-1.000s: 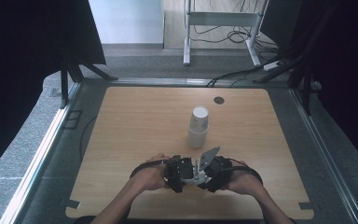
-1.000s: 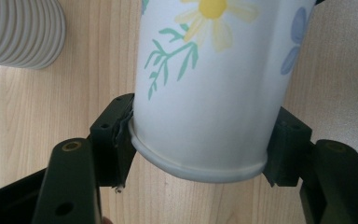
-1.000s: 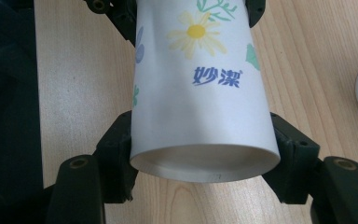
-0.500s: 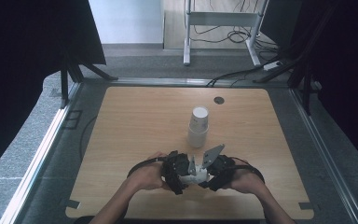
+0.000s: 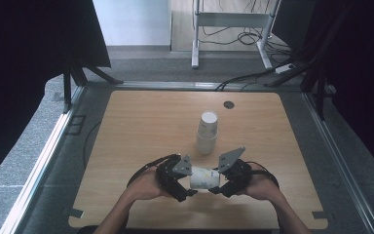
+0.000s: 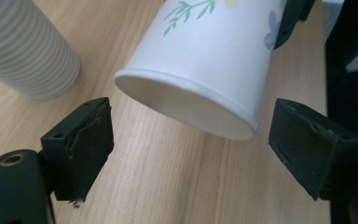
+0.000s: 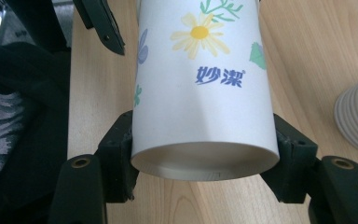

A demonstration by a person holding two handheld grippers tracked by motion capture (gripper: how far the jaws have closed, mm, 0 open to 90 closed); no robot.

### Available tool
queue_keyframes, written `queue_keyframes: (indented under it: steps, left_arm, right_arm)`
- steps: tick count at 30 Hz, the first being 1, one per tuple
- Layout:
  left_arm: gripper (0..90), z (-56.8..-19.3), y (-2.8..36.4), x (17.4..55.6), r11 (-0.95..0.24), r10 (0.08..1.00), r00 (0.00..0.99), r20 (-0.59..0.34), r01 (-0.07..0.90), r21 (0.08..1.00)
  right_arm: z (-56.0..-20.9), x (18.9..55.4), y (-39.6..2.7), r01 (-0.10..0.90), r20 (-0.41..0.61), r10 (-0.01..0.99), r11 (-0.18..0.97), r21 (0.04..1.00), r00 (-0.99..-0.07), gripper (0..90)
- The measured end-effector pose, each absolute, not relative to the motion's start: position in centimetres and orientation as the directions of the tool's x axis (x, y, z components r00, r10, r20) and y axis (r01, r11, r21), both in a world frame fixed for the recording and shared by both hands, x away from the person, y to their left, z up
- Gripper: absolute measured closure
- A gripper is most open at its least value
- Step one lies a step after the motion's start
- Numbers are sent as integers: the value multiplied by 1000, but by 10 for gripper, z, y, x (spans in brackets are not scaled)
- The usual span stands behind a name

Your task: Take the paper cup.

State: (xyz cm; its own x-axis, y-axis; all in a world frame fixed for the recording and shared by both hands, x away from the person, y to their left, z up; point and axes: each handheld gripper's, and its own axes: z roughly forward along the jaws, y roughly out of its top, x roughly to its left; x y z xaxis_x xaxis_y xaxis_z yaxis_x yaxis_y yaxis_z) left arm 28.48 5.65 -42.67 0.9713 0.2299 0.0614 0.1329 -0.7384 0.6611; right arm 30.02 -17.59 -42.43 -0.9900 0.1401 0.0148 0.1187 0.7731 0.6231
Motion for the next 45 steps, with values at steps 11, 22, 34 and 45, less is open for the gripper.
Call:
queue_keyframes:
  steps: [11,22,34,45]
  left_arm:
    - [142,-430,71,279,-624,248,968,26,139,769]
    - [149,-436,80,277,-532,244,969,-29,159,832]
    - [171,-446,79,280,-488,219,972,-82,182,854]
    - [214,-449,75,281,-462,188,976,-106,183,868]
  right_arm:
    - [-422,301,-184,85,14,105,707,702,-994,368]
    - [-428,302,-188,47,15,55,660,750,-998,369]
    - [-436,304,-189,27,23,13,644,764,-1000,369]
    - [-440,305,-189,17,37,-19,635,772,-999,368]
